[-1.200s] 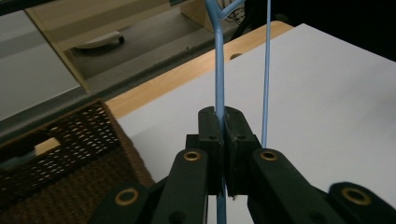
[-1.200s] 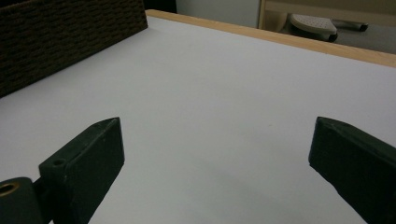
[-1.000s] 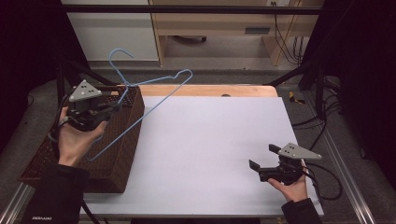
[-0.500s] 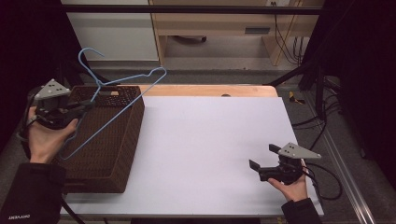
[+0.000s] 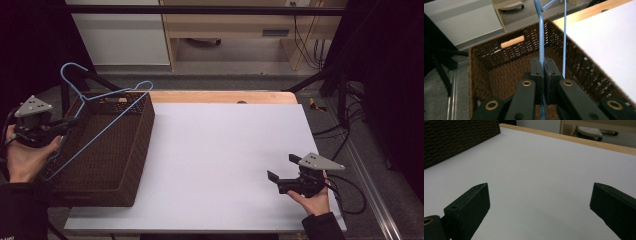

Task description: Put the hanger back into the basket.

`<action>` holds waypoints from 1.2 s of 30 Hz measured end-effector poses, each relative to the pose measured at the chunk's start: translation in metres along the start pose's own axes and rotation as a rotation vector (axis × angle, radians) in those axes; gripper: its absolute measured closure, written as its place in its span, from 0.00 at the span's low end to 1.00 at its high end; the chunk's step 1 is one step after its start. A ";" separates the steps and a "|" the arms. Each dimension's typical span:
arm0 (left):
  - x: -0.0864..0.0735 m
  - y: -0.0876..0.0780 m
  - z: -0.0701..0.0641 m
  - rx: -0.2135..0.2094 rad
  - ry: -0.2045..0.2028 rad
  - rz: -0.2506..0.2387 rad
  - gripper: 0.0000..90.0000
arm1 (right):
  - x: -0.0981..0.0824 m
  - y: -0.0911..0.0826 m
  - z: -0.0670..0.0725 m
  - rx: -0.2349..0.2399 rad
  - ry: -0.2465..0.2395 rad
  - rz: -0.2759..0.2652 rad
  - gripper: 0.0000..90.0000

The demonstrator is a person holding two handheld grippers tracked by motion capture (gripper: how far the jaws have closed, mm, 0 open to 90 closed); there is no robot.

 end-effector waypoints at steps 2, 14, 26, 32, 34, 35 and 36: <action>-0.005 0.000 0.003 0.008 0.001 0.010 0.97 | 0.000 0.000 0.000 0.002 -0.003 0.003 0.04; -0.040 0.019 0.019 0.046 -0.004 0.097 0.97 | -0.001 0.001 0.000 0.000 -0.003 0.004 0.04; -0.070 0.065 0.009 0.002 -0.037 0.157 0.97 | 0.000 0.000 -0.001 -0.005 0.002 0.000 0.04; -0.080 0.075 0.007 0.007 -0.052 0.225 0.95 | 0.000 0.000 -0.002 -0.006 0.004 -0.001 0.04; -0.078 0.073 0.008 0.011 -0.058 0.218 0.92 | 0.000 0.000 -0.002 -0.006 0.004 -0.001 0.04; -0.076 0.070 0.008 0.016 -0.068 0.206 0.87 | 0.000 0.000 -0.002 -0.008 0.006 -0.001 0.04; -0.074 0.066 0.007 0.022 -0.070 0.188 0.84 | 0.000 0.000 -0.002 -0.008 0.007 -0.003 0.04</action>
Point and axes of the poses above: each handheld gripper's, and its own axes: y roughly forward along the jaws, x roughly out of its top, z roughly to its left, the point moved 6 cm from there along y, roughly forward along the jaws, and after that the axes turned 11 degrees about -x, right-handed, at the moved point
